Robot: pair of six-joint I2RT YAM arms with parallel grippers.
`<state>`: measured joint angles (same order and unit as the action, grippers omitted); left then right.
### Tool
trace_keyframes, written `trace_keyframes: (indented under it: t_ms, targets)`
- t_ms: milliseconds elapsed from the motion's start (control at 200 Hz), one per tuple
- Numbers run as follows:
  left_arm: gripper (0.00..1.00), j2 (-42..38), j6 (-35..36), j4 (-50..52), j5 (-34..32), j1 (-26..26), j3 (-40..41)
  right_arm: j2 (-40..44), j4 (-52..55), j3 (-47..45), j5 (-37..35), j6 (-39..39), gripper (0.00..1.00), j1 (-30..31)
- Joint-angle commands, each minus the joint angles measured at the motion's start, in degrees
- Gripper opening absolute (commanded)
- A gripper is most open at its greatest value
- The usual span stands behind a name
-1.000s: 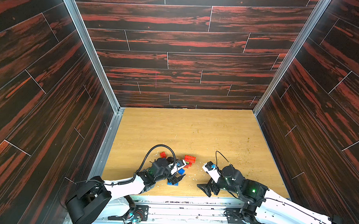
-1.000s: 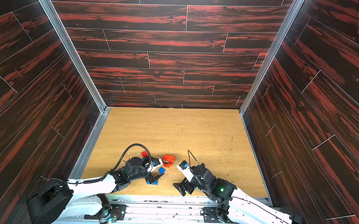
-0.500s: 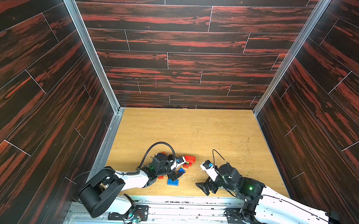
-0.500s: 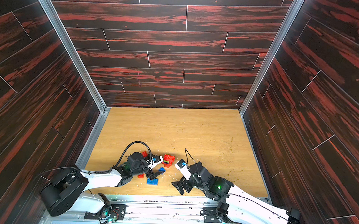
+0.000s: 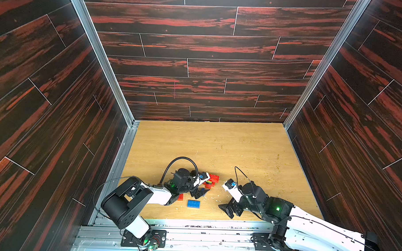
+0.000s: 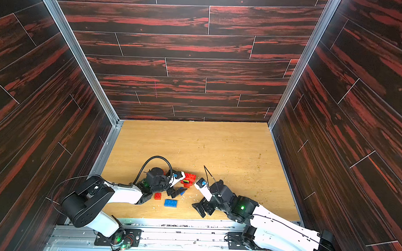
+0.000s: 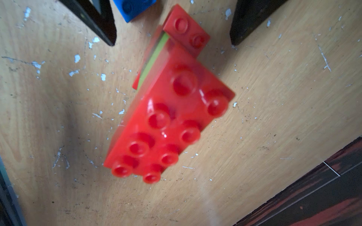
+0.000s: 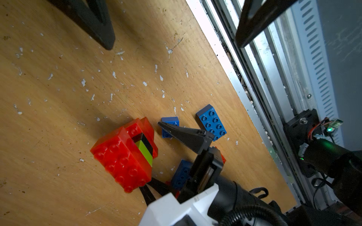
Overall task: Assemble the letter f with lego
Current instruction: Pick up the lego brick from the center of the board.
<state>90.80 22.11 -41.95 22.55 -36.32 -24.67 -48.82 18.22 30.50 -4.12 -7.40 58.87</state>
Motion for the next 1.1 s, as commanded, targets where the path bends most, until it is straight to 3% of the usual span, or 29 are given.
trace_keyframes:
  t_ms: [0, 406, 1092]
  targets:
    - [0.92, -0.2, 0.6, -2.5, 2.4, 0.4, -0.9, -0.4, 1.2, 1.3, -0.5, 0.5, 0.98, 0.7]
    - [0.91, 1.5, 1.5, -0.9, 3.8, 0.5, -2.7, -0.7, 2.1, 2.6, -0.3, 0.3, 0.98, 0.9]
    - [0.9, 5.5, -0.5, -2.8, 0.5, 0.6, -5.7, -1.6, 3.1, 3.2, -1.3, 0.1, 0.99, 1.8]
